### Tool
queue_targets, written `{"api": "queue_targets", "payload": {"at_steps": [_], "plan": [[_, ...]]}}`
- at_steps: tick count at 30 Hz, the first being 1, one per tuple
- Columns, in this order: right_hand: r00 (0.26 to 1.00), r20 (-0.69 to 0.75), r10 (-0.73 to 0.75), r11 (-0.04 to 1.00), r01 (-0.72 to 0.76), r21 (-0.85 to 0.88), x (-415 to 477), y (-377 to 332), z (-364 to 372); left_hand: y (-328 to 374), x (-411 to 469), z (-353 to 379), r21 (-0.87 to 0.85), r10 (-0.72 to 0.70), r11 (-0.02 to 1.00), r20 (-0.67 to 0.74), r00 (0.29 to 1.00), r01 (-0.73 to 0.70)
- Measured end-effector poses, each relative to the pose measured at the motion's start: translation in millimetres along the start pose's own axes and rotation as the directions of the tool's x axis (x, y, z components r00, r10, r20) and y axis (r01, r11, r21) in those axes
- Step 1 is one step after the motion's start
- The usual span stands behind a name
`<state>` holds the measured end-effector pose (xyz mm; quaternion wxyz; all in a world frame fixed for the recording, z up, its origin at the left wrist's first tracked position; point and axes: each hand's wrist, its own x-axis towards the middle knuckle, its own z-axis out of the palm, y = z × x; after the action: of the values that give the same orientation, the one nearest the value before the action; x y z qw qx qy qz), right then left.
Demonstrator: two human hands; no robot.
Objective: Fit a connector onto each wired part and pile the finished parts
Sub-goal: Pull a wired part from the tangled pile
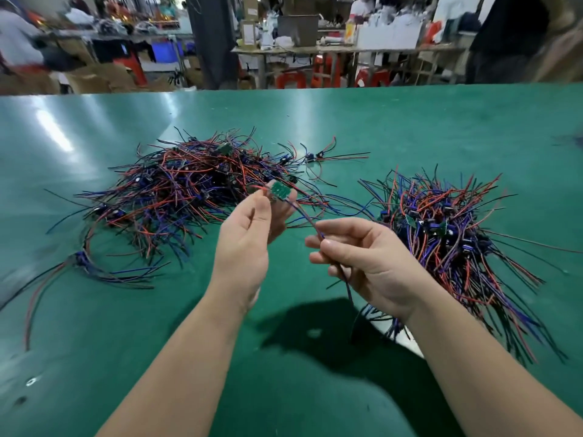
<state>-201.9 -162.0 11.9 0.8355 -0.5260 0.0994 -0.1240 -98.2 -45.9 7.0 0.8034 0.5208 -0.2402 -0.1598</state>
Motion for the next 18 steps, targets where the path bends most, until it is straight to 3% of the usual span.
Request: {"api": "queue_targets", "payload": {"at_steps": [4,8,11,13,18], "plan": [[0.991,0.085,0.105,0.994,-0.104,-0.016,-1,6,3,2,-2,0,-0.175,-0.001,0.985,0.027,1.000,0.005],[0.977,0.126,0.175,0.980,-0.160,-0.118,-3,10,3,4,-5,3,-0.222,-0.069,0.972,0.041,0.997,0.076],[0.998,-0.066,0.001,0.984,-0.013,-0.177,3,11,1,2,-6,2,-0.031,-0.082,0.996,0.055,0.995,0.084],[0.987,-0.137,-0.086,0.990,0.070,-0.119,7,7,-3,-1,-9,2,0.136,-0.101,0.987,0.125,0.987,0.084],[0.980,-0.173,-0.100,0.986,0.073,-0.153,8,7,-6,-8,-19,7,0.367,-0.184,0.927,0.258,0.948,0.080]]}}
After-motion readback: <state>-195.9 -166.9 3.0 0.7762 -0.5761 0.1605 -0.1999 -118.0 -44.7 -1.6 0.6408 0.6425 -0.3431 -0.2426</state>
